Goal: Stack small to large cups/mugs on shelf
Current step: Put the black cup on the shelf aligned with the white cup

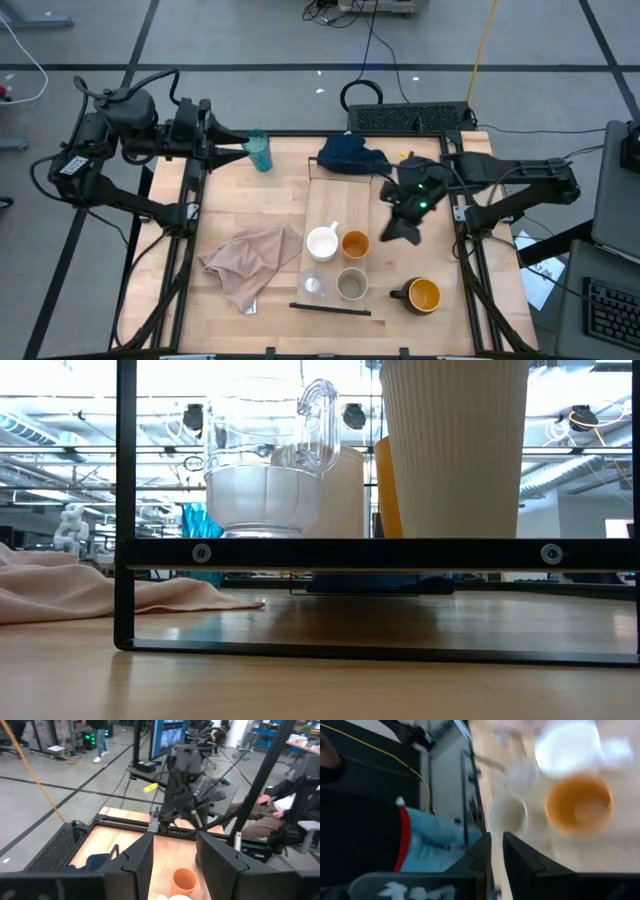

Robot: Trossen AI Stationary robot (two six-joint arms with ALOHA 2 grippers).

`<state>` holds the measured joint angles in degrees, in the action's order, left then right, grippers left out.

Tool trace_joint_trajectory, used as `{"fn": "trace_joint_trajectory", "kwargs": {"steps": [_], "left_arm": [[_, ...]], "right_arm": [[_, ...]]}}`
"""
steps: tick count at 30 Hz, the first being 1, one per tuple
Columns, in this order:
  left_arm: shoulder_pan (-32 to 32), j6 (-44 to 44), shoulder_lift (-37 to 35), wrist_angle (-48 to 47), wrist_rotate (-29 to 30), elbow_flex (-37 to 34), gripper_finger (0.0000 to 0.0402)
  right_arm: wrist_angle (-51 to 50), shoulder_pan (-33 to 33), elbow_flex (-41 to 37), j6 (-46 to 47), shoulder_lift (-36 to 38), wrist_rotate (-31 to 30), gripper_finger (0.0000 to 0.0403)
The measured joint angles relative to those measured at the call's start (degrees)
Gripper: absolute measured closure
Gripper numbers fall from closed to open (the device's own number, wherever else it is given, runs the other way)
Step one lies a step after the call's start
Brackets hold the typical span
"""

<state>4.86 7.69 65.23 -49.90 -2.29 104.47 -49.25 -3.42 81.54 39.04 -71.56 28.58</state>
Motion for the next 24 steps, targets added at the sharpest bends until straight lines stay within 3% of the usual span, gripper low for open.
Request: {"fn": "trace_joint_trajectory", "kwargs": {"steps": [13,19,24], "left_arm": [[0.01,-0.49,0.00,-0.03,2.69,0.00,0.0252],[0.01,-1.20,0.00,0.01,2.93,0.00,0.0252],[0.01,-1.23,0.00,0.03,3.29,0.00,0.0252]], "right_arm": [[-33.52,-11.30,0.00,12.16,3.30,-0.25,0.0362],[-37.37,-16.27,0.00,18.17,1.05,-8.39,0.0376],[-36.84,-18.67,-0.39,20.26,-2.26,-8.93,0.0397]]}}
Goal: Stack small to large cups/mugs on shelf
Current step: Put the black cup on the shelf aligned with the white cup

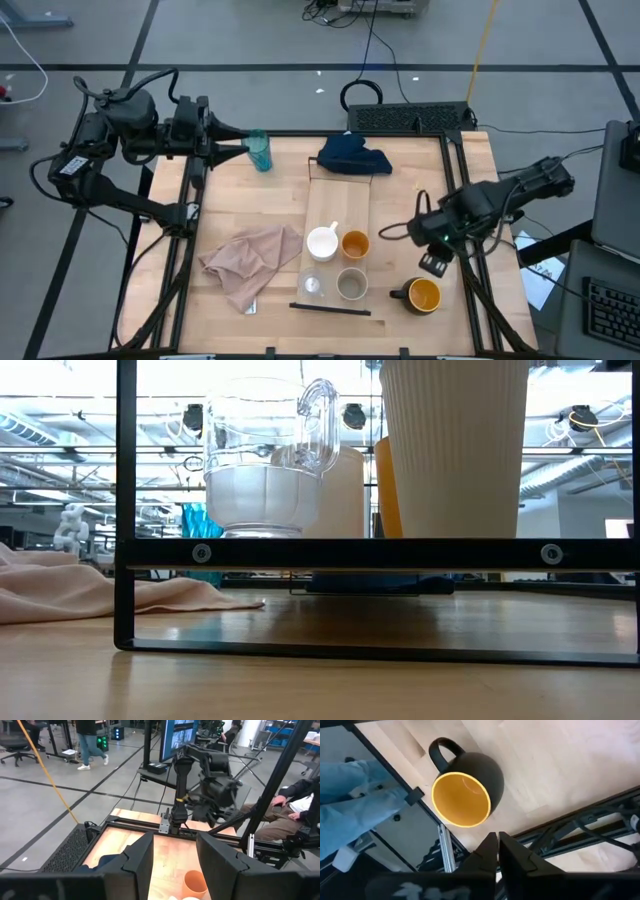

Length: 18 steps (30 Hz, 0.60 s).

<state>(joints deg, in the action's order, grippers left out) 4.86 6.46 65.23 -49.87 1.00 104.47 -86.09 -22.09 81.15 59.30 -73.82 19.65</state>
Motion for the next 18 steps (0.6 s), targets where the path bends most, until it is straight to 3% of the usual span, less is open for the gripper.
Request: {"fn": "trace_joint_trajectory", "kwargs": {"steps": [7,18], "left_arm": [[0.00,0.71,0.00,-0.02,0.11,0.00,0.0252],[0.00,2.18,0.00,-0.07,0.10,0.00,0.0252]], "right_arm": [[14.20,-4.84,-4.91,6.48,-1.12,1.11,0.0382],[16.00,-9.62,-14.24,8.87,-0.90,4.69,0.0251]]}}
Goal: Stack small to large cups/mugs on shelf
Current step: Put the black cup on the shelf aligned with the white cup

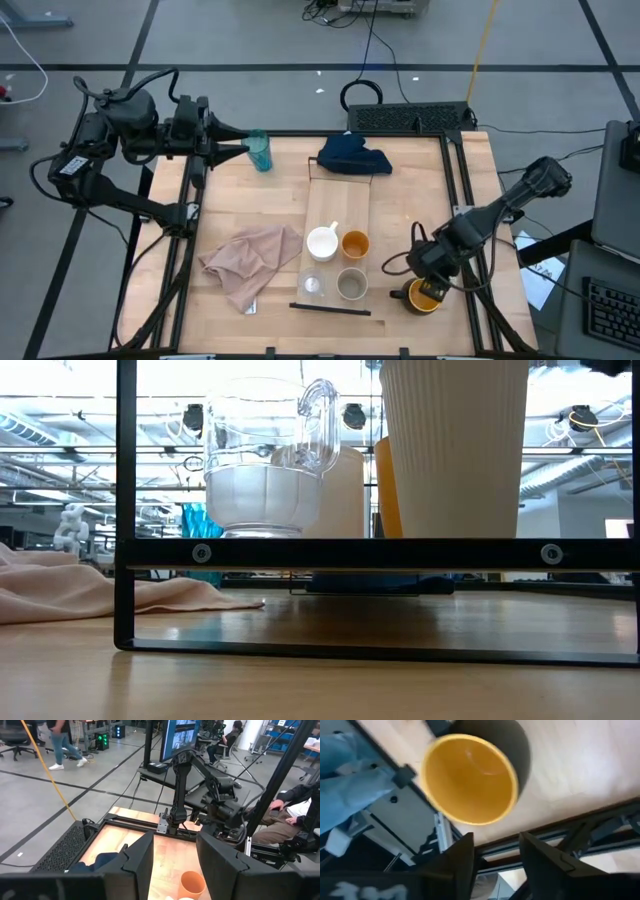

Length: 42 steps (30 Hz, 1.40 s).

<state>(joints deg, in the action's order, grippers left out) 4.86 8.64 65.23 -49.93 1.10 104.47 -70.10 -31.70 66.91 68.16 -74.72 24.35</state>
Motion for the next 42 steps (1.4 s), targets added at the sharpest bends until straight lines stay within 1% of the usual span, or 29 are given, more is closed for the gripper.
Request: {"fn": "trace_joint_trajectory", "kwargs": {"steps": [2,5,11,22,30,36,42], "left_arm": [[0.00,0.07,0.00,0.00,0.00,0.00,0.0252],[0.00,0.07,0.00,0.00,0.00,0.00,0.0252],[0.00,0.45,0.02,-0.02,-0.01,0.00,0.0252],[0.00,0.90,0.02,0.00,-0.03,0.00,0.0252],[0.00,0.92,0.02,0.00,0.01,0.00,0.0252],[0.00,1.10,0.02,0.02,0.72,0.00,0.0252],[0.00,0.92,0.02,0.07,0.66,0.00,0.0252]], "right_arm": [[0.09,0.08,-0.84,0.35,0.00,-0.04,0.0239],[0.25,0.13,-2.00,0.39,0.02,-0.26,0.0233],[2.39,0.15,-4.33,1.22,0.02,-0.75,0.0240],[4.30,0.61,-4.78,1.22,0.02,-6.35,0.0245],[8.37,0.61,-4.87,1.65,0.02,-6.51,0.0245],[12.98,0.61,-8.16,2.74,0.02,-6.20,0.0245],[13.63,0.61,-9.18,2.40,0.02,-4.98,0.0245]]}}
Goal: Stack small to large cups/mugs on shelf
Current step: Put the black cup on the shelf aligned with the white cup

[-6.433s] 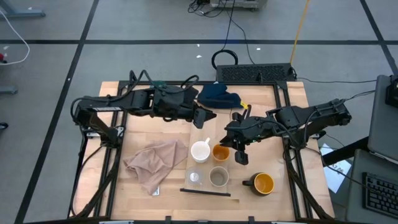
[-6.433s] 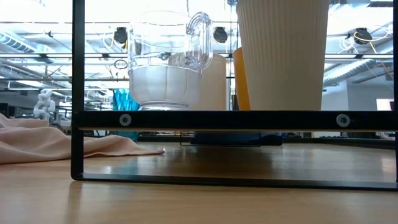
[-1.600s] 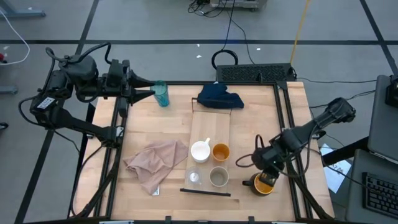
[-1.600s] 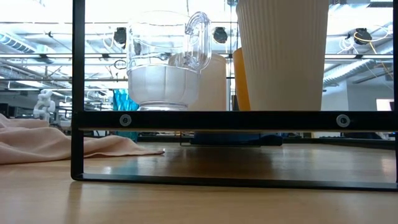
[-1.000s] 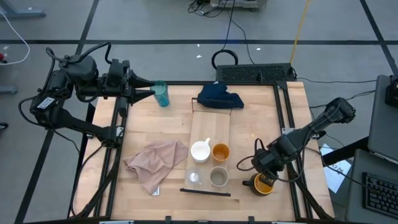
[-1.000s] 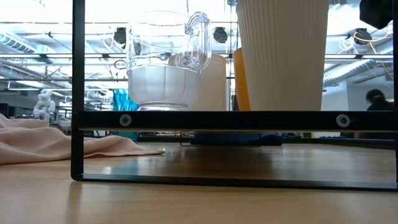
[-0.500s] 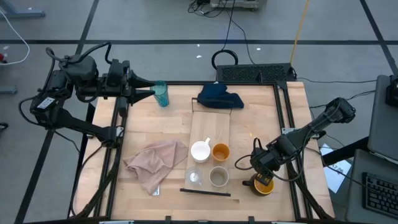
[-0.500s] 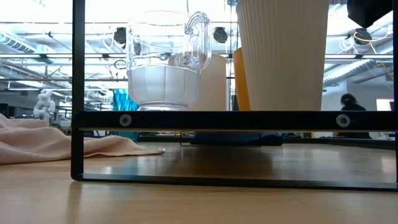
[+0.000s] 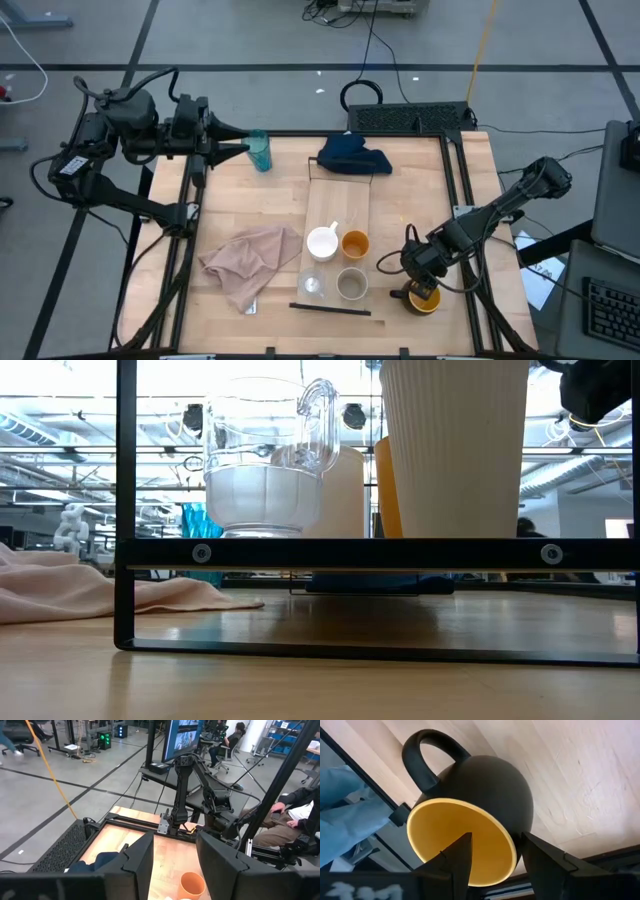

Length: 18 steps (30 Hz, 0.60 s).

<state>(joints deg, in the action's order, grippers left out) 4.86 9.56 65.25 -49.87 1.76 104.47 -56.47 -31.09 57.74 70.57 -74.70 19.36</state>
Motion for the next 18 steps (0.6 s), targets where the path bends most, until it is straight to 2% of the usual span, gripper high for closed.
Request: {"fn": "trace_joint_trajectory", "kwargs": {"steps": [11,18], "left_arm": [[0.00,3.48,0.00,0.09,-0.21,0.00,0.0252],[0.00,4.30,0.00,0.22,-0.20,0.00,0.0252]], "right_arm": [[0.04,0.00,-0.02,-0.20,0.00,0.19,0.0248],[2.58,-0.09,-2.83,-0.07,0.02,0.33,0.0279]]}}
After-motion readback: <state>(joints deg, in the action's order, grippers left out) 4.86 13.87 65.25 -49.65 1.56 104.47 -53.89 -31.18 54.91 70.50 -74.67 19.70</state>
